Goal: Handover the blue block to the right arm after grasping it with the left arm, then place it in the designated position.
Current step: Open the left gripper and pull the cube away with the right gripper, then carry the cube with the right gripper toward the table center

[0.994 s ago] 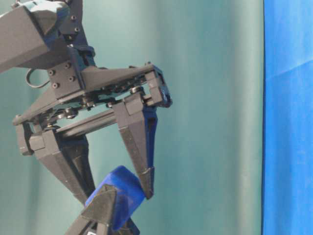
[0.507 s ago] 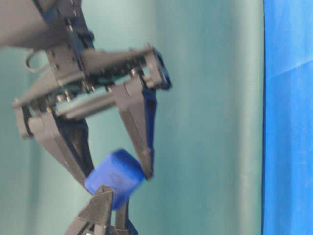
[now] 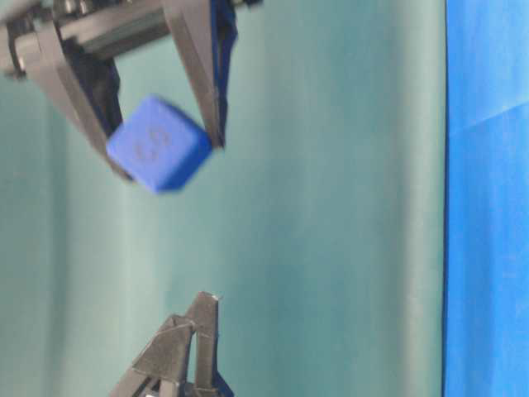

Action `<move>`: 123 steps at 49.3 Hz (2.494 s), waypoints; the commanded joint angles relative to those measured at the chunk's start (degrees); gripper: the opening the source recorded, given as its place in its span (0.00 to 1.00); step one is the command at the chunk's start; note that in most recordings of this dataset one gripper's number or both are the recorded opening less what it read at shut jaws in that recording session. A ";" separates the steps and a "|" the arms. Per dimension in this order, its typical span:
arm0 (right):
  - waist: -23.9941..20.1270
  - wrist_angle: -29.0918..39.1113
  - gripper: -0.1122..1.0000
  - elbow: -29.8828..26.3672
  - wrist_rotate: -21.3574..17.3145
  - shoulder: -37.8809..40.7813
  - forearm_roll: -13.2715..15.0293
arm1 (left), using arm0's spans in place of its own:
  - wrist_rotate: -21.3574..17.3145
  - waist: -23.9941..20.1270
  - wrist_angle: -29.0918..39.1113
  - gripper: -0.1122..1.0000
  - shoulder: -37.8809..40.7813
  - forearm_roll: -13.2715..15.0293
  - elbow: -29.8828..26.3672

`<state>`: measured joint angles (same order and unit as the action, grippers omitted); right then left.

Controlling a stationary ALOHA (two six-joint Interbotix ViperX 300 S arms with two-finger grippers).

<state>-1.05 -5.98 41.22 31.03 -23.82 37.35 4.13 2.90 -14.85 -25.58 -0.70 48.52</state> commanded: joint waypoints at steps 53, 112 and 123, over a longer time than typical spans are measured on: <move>-0.97 2.99 0.58 -0.35 -38.23 -2.99 -5.27 | -0.18 -0.26 -0.35 0.94 -0.53 -0.09 -0.97; -1.41 7.21 0.58 -0.70 -62.93 -4.04 -5.27 | -0.26 -0.26 -0.18 0.94 -0.70 -0.09 -0.70; -1.41 7.21 0.58 -0.79 -62.93 -4.04 -5.27 | -0.26 -0.26 -0.18 0.94 -0.70 -0.09 -0.79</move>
<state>-2.37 1.41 42.19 -31.82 -27.16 32.26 3.96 2.90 -14.77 -25.58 -0.70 48.52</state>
